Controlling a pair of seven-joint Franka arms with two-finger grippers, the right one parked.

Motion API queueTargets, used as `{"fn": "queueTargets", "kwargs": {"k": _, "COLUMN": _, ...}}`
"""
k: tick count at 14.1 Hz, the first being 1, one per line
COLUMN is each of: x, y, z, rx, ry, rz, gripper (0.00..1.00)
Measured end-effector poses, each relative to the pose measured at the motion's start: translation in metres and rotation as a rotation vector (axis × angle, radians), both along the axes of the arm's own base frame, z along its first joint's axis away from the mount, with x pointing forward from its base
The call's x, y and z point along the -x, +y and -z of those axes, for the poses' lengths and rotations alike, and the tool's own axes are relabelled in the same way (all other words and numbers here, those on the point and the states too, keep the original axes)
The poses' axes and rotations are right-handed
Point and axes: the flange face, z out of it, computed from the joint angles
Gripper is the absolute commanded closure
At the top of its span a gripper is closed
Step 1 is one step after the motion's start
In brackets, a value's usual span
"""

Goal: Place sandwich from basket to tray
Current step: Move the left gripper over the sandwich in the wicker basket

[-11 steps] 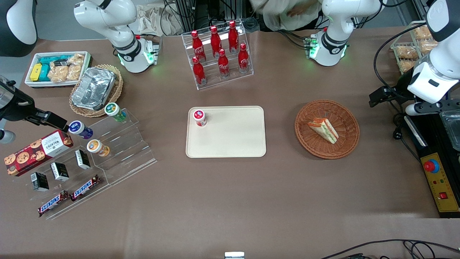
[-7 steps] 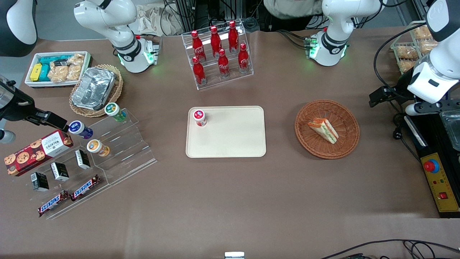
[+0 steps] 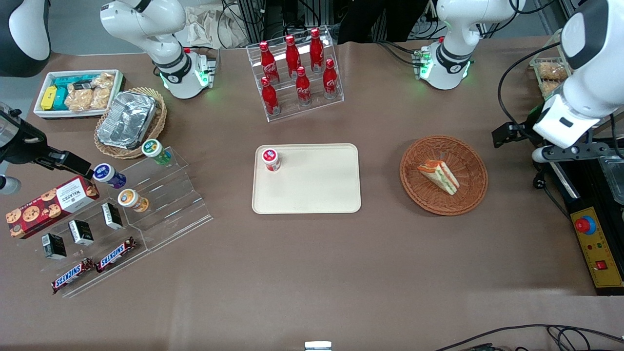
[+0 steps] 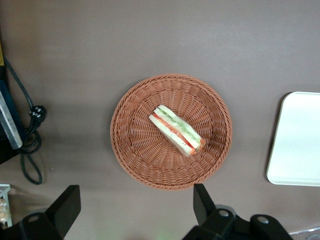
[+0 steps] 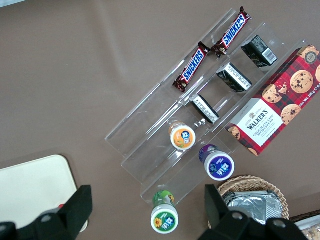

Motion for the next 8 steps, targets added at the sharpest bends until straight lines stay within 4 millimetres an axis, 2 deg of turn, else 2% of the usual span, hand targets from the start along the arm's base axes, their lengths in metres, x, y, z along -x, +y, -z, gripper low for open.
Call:
{"fn": "queueTargets", "kwargs": {"k": 2, "x": 0.013, "y": 0.000, "z": 0.030, "rx": 0.017, "ry": -0.064, "rz": -0.036, "gripper": 0.00}}
{"fn": "queueTargets", "kwargs": {"k": 5, "x": 0.052, "y": 0.002, "z": 0.079, "rx": 0.038, "ry": -0.136, "rz": -0.166, "gripper": 0.00}}
{"fn": "queueTargets", "kwargs": {"k": 8, "x": 0.067, "y": -0.014, "z": 0.097, "rx": 0.039, "ry": -0.132, "rz": -0.367, "gripper": 0.00}}
